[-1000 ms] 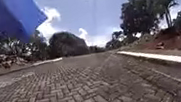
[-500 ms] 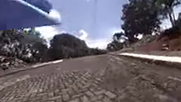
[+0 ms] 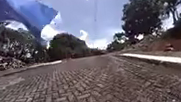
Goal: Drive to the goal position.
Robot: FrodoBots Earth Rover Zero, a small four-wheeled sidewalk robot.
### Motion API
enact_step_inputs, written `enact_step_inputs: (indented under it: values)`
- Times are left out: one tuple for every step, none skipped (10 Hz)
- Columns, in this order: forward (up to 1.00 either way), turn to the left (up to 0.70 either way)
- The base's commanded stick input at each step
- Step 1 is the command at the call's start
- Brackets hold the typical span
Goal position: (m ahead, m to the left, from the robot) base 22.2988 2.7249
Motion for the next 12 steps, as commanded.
enact_step_inputs:
  values:
    - [0.7,0.0]
    - [0.7,0.0]
    - [0.7,0.0]
    - [0.7,0.0]
    - [0.7,0.0]
    - [0.7,0.0]
    - [0.7,0.0]
    - [0.7,-0.23]
    - [0.7,-0.15]
    - [0.7,-0.07]
    - [0.7,0.0]
    - [0.7,0.12]
